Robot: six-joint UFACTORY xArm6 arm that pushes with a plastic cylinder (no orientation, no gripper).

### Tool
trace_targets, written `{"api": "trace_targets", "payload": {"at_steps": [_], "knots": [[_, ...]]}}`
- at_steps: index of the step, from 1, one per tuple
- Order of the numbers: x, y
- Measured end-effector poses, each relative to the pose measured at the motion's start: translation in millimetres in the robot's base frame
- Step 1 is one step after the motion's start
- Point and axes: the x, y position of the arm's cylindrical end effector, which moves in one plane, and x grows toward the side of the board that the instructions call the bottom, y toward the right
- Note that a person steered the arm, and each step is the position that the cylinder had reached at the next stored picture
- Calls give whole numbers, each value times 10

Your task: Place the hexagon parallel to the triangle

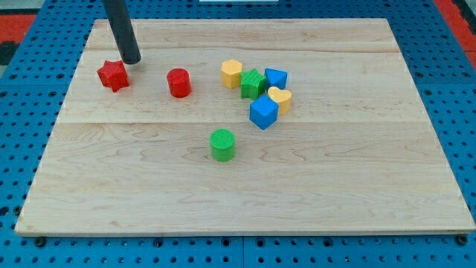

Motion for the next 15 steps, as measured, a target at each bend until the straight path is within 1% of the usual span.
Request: {"api": "trace_targets", "payload": {"at_steps": [1, 2, 3, 4, 5, 7, 8, 9, 10, 11, 12, 13, 14, 15], "knots": [[135, -31], [-144, 344], [-234, 1071], [-109, 925], [239, 1085], [116, 1969], [-89, 2256], [-62, 2599], [-192, 2660], [62, 2518], [253, 3075], [280, 3655], [451, 3711], [609, 3981]]}}
